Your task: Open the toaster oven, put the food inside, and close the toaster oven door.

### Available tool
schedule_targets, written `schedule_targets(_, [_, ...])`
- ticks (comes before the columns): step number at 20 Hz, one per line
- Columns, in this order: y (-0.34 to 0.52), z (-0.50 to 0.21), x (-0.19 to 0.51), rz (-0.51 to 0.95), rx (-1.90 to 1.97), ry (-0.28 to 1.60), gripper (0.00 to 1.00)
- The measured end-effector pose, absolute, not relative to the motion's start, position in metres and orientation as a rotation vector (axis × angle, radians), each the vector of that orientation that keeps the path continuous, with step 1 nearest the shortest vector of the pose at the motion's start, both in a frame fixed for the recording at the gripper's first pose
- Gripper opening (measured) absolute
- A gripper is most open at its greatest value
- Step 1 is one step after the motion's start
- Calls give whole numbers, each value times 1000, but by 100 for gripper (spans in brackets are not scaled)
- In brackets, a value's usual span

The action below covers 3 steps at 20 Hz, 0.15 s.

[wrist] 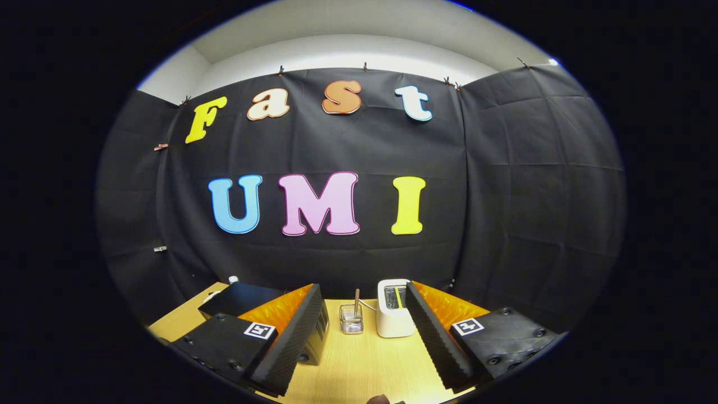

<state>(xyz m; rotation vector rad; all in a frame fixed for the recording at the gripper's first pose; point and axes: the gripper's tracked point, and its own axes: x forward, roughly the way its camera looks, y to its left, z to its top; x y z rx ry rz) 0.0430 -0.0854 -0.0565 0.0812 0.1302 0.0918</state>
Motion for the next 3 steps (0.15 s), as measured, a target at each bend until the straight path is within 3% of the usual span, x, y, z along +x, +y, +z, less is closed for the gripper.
schedule_targets(3, [-86,-55,44,88,88,131,98])
